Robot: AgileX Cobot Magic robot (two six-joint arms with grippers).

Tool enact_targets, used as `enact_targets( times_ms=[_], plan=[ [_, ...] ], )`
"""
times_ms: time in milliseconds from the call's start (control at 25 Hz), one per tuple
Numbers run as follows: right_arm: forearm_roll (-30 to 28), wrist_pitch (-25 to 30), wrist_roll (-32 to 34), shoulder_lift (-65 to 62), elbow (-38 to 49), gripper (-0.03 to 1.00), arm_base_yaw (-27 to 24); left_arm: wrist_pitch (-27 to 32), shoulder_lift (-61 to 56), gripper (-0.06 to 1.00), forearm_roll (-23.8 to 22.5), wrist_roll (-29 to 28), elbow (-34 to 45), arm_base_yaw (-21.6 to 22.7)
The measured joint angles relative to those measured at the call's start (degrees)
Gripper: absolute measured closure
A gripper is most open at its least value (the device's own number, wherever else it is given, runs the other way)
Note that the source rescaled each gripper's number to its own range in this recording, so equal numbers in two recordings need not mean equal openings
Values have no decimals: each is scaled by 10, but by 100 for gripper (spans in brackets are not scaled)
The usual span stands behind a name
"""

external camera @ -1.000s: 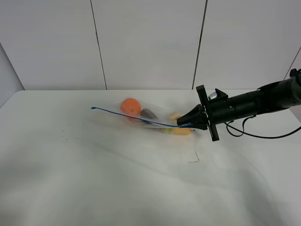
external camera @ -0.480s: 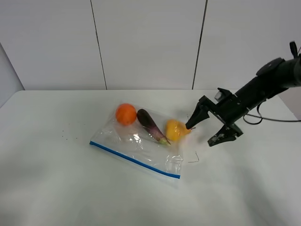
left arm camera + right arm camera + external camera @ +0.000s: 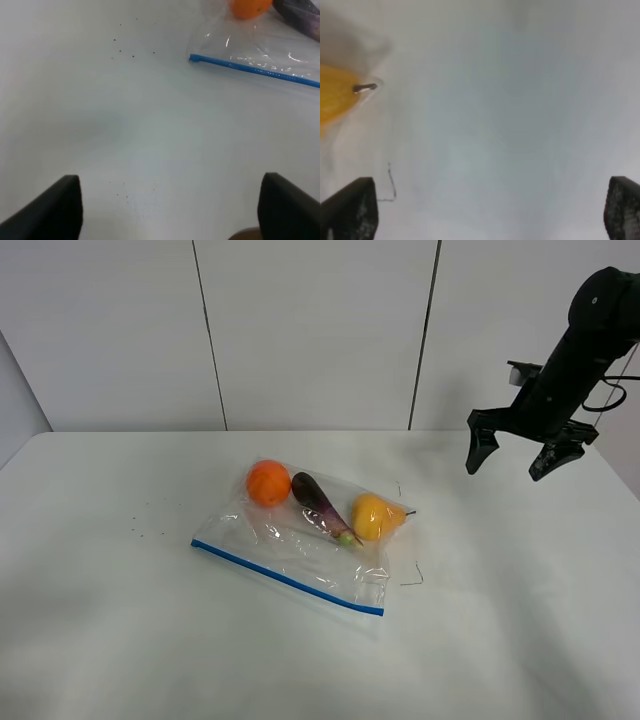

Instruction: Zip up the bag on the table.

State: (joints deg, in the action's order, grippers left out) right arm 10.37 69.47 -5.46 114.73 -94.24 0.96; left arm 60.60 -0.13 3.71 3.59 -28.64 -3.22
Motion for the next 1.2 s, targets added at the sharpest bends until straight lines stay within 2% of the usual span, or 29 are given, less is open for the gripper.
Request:
enact_targets(
  times_ms=[200,440,760,1040,1200],
  plan=[
    [-16,0,6,-41,35,-3,0,0,0,-5,0,0,0,0],
    [-19,0,18,-162,164,-3,0,0,0,-5,0,0,0,0],
    [-37,-8,19,-425,387,-3,0,0,0,-5,0,0,0,0],
    [-59,-76,19,-682,552,-3,0,0,0,-5,0,0,0,0],
    [-61,-95,19,-839,624,-3,0,0,0,-5,0,0,0,0]
  ],
)
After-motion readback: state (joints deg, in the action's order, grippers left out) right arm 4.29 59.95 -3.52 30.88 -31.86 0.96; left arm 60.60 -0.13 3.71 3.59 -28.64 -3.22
